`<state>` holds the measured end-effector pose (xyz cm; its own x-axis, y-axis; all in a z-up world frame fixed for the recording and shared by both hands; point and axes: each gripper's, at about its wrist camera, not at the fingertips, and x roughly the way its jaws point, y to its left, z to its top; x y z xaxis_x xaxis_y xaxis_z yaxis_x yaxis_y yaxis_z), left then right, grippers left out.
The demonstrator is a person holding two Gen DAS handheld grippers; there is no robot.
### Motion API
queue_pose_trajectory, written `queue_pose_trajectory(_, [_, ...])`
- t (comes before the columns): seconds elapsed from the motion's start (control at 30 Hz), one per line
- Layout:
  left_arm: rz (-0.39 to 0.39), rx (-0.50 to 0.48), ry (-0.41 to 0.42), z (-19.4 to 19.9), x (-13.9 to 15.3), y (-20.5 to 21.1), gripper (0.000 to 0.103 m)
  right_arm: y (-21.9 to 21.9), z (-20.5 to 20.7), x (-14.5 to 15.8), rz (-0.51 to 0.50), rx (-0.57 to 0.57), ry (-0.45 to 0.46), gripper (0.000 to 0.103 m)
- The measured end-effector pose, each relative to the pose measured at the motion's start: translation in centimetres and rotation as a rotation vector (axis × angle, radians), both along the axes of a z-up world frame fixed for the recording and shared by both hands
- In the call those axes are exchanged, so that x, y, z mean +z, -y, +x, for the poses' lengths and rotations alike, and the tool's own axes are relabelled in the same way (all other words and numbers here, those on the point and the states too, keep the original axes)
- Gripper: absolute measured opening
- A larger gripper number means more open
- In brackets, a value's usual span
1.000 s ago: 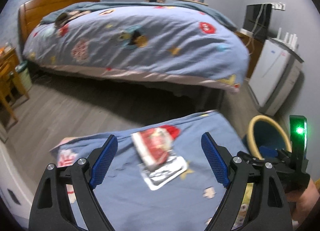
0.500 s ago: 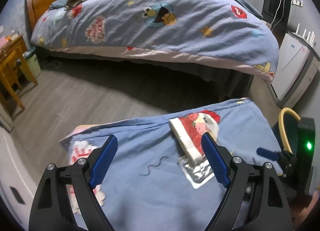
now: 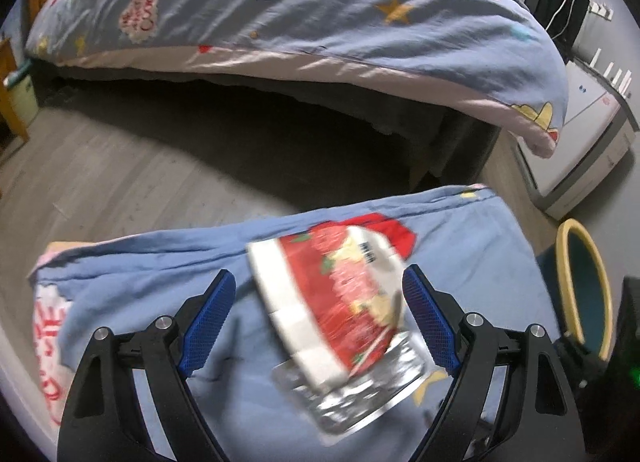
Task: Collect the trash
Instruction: 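Move both open tools back over the red-white wrapper and foil tray, then grasp the red-white floral wrapper with the left tool while the right tool grasps the foil tray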
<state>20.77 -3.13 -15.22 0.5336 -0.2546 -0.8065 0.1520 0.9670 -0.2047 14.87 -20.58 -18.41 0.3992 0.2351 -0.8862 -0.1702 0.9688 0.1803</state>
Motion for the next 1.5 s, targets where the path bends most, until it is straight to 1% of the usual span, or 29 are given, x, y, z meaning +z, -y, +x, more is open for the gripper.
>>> queue_pose_trajectory(0.07, [0.004, -0.005, -0.016, 0.5, -0.4, 0.7, 0.092, 0.2, 0.0, -0.1, 0.005, -0.001, -0.005, 0.093])
queue_pose_trajectory(0.17, [0.024, -0.011, -0.039, 1.1, -1.1, 1.7, 0.092, 0.2, 0.2, -0.3, 0.009, 0.001, -0.004, 0.093])
queue_pose_trajectory(0.2, [0.029, -0.016, -0.058, 1.3, -1.5, 1.9, 0.092, 0.1, 0.1, -0.3, 0.008, 0.003, -0.002, 0.093])
queue_pose_trajectory(0.23, [0.036, -0.018, -0.064, 1.3, -1.6, 1.9, 0.086, 0.1, 0.1, -0.3, 0.008, 0.004, 0.000, 0.093])
queue_pose_trajectory(0.27, [0.052, -0.018, -0.066, 1.3, -1.8, 1.8, 0.085, 0.1, 0.1, -0.2, 0.011, 0.006, 0.001, 0.093])
queue_pose_trajectory(0.4, [0.083, -0.027, -0.053, 0.8, -1.5, 0.8, 0.084, -0.6, 0.1, -0.3, 0.025, 0.010, 0.006, 0.093])
queue_pose_trajectory(0.47, [0.087, -0.029, -0.046, 0.7, -1.2, 0.1, 0.083, -1.1, 0.2, -0.2, 0.033, 0.018, 0.008, 0.093])
queue_pose_trajectory(0.6, [0.142, -0.016, -0.010, 0.2, -0.2, -2.0, 0.083, -2.8, 0.3, 0.4, 0.041, 0.050, 0.040, 0.093])
queue_pose_trajectory(0.7, [0.180, 0.000, 0.008, 0.0, 0.3, -3.6, 0.083, -4.3, 0.3, 0.4, 0.024, 0.082, 0.062, 0.093])
queue_pose_trajectory(0.83, [0.191, 0.020, -0.001, -0.4, 0.0, -5.5, 0.083, -6.5, 0.5, 0.2, -0.004, 0.127, 0.082, 0.093])
queue_pose_trajectory(1.0, [0.206, 0.025, -0.006, -0.7, -0.5, -7.0, 0.083, -8.5, 1.0, -0.6, -0.038, 0.149, 0.089, 0.093])
queue_pose_trajectory(1.1, [0.216, 0.025, -0.003, -0.9, -0.7, -7.6, 0.083, -9.6, 1.4, -0.9, -0.068, 0.148, 0.106, 0.096])
queue_pose_trajectory(1.2, [0.215, 0.030, -0.007, -1.1, -0.9, -8.2, 0.083, -10.7, 1.5, -1.2, -0.118, 0.160, 0.126, 0.098])
queue_pose_trajectory(1.27, [0.214, 0.034, -0.012, -1.1, -1.1, -8.5, 0.083, -11.1, 1.4, -1.4, -0.148, 0.173, 0.144, 0.098])
queue_pose_trajectory(1.4, [0.223, 0.030, -0.013, -1.2, -1.2, -8.3, 0.083, -10.7, 1.5, -1.2, -0.151, 0.161, 0.147, 0.097])
queue_pose_trajectory(1.5, [0.226, 0.020, -0.009, -1.3, -0.9, -7.8, 0.083, -9.6, 1.6, -0.7, -0.152, 0.137, 0.153, 0.097])
